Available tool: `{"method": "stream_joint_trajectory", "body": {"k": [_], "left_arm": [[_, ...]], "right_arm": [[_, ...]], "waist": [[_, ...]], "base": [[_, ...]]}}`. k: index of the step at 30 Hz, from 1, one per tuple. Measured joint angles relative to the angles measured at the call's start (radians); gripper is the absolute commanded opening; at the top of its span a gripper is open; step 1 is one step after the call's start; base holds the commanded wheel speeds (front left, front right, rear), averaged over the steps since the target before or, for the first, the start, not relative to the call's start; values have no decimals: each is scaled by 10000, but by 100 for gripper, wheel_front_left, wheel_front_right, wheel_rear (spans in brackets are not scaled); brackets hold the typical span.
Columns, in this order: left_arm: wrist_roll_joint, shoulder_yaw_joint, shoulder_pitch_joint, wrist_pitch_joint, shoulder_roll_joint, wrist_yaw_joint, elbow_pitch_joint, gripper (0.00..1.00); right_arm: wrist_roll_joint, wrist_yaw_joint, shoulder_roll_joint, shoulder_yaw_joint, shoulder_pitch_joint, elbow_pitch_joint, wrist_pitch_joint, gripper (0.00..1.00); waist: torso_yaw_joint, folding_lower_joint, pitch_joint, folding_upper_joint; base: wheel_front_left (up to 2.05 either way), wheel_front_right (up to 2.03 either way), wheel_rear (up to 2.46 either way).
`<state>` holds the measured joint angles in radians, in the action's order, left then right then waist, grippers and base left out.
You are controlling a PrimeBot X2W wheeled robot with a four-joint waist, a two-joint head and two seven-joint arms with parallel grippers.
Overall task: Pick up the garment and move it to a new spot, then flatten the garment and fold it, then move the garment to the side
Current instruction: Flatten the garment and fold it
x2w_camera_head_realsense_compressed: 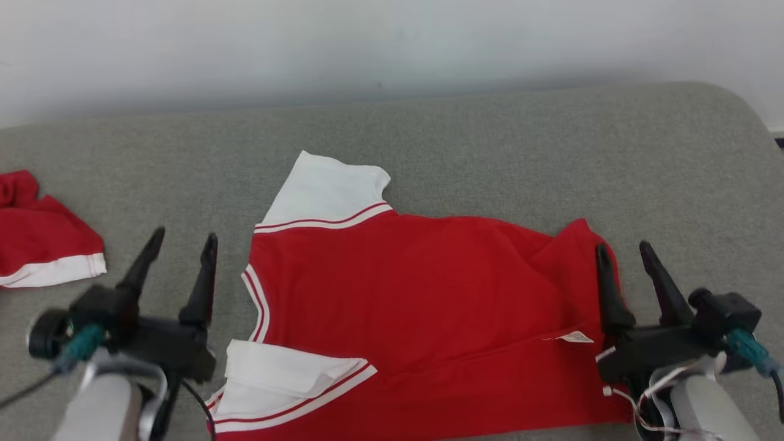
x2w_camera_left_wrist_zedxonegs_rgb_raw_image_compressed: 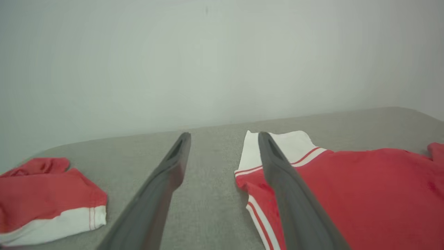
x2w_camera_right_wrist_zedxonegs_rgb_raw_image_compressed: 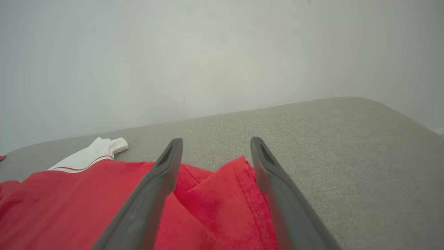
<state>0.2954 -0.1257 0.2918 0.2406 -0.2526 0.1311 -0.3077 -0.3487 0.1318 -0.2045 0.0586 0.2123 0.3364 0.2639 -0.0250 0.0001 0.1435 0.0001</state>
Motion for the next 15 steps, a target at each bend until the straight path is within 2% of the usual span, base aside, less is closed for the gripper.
{"method": "stream_joint_trajectory", "body": {"k": [4,9,15], "left_arm": [[1174,-1285,2100,-686,-1287,4,-700,100],[2767,-2700,4333,-2121,-2485,6,-1421,100],[4213,-3730,5999,-3609,-3185,6,-2171,100]], "right_arm": [[-236,0,-109,441,1467,803,0,100],[-405,0,23,951,2868,1434,0,100],[-616,0,401,1430,3692,1693,2,100]], "waist": [[-284,0,495,0],[-701,1,1169,1],[-1370,2,1872,1]], "base": [[0,0,0],[0,0,0],[0,0,0]]}}
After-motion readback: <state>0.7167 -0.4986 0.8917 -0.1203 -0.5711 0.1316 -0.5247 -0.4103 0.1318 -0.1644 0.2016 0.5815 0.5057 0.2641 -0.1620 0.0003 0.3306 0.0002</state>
